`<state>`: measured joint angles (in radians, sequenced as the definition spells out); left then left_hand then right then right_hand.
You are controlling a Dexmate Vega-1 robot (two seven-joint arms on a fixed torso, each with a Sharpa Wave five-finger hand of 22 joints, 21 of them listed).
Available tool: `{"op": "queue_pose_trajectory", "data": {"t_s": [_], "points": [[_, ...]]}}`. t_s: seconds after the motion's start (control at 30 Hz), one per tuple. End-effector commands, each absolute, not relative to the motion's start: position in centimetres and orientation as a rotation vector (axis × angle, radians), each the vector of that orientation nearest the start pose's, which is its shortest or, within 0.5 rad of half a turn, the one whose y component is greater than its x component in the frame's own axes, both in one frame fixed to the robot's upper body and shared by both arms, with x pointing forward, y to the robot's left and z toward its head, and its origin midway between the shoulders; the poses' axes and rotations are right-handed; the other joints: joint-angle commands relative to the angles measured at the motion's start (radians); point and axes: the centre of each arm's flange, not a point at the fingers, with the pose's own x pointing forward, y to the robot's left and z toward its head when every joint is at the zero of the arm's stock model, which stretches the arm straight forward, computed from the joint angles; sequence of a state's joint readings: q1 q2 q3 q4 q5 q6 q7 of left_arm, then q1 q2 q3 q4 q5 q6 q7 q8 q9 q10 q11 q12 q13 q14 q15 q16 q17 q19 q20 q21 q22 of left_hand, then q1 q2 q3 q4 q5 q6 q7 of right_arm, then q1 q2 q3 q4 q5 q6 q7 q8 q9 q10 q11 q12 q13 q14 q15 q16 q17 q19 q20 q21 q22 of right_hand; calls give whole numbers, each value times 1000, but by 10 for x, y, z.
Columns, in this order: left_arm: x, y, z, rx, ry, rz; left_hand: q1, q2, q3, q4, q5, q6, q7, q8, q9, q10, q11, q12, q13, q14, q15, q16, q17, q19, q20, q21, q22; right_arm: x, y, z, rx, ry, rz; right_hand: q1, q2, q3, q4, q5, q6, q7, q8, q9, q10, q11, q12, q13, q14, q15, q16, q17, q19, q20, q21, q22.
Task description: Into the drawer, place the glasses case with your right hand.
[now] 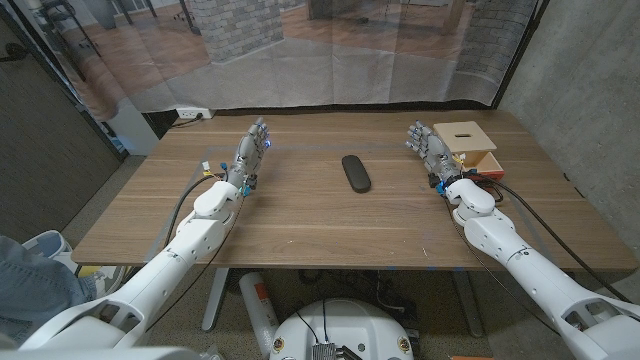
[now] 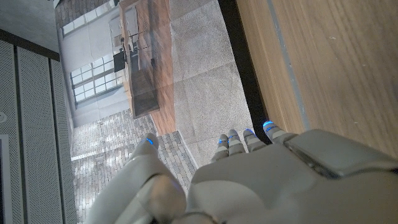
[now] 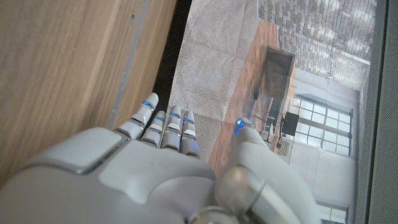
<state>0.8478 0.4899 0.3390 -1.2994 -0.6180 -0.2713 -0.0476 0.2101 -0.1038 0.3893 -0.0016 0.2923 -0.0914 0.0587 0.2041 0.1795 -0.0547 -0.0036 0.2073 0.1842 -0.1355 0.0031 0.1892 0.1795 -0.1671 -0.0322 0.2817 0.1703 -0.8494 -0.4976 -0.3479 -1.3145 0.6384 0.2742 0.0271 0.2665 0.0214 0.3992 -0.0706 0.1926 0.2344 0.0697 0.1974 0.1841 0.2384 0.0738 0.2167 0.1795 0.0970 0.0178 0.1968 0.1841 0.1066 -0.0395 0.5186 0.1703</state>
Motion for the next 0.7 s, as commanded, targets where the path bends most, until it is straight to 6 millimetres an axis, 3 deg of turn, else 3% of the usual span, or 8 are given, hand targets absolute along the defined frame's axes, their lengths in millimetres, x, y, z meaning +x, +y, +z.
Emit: {"op": "queue_pose_trajectory", "data": {"t_s": [0.03, 0.7], "points": [[654, 295, -30, -45, -582, -196, 11, 3, 6, -2, 6, -6, 0, 4, 5, -6, 2, 6, 5, -8, 2, 5, 2, -28, -87, 5, 5, 651, -288, -26, 42, -580, 191, 11, 0, 4, -3, 5, 8, -1, 6, 3, 10, -2, 4, 4, 7, 2, 5, 3, 7, -28, 1, 3], [659, 289, -30, -21, -577, -214, 16, 9, 5, -4, 6, 0, 0, 2, 5, -3, 2, 5, 3, -6, 6, 4, 2, -28, -76, -5, 6, 636, -284, -31, 8, -607, 184, 29, 5, 5, -16, 1, 16, -3, 7, 4, 18, -2, 6, 5, 17, 2, 6, 2, 11, -27, -8, 4]]}}
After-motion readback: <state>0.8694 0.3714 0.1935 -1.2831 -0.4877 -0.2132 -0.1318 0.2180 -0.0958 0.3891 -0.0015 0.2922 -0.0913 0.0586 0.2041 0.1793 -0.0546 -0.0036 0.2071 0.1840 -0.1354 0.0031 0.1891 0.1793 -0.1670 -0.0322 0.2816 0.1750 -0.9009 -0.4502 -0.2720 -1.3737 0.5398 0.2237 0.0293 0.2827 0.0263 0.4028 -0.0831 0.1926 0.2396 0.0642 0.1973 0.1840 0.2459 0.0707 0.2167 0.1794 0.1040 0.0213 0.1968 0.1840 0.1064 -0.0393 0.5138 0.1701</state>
